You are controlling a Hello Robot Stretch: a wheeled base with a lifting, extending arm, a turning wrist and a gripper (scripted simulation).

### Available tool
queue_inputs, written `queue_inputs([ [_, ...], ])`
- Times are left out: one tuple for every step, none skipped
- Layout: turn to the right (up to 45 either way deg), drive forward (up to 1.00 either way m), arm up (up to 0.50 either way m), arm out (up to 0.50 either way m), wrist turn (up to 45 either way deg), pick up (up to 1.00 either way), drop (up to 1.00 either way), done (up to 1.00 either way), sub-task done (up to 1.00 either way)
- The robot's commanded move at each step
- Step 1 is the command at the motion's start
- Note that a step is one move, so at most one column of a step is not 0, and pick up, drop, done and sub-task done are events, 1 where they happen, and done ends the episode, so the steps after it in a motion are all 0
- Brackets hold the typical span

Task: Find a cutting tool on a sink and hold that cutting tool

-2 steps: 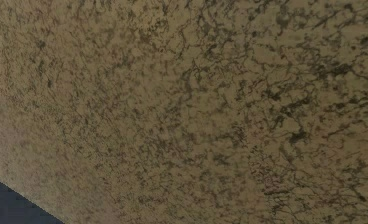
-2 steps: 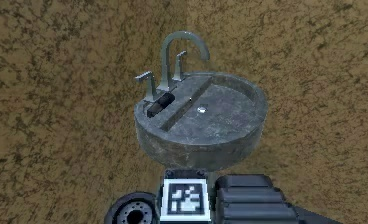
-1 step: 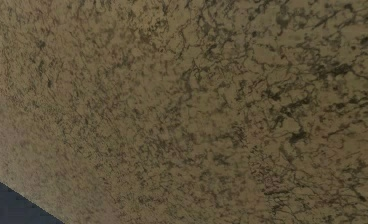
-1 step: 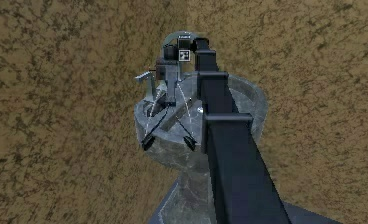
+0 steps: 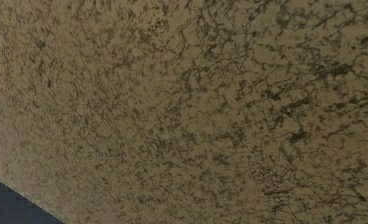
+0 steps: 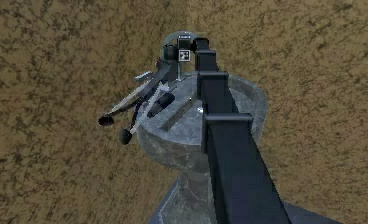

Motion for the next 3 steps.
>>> queue_inputs([
  [0.0, 0.00, 0.00, 0.00, 45.0, 0.00, 0.00, 0.00, 0.00],
  [0.0, 0.00, 0.00, 0.00, 45.0, 0.00, 0.00, 0.00, 0.00],
  [0.0, 0.00, 0.00, 0.00, 9.0, 0.00, 0.00, 0.00, 0.00],
])
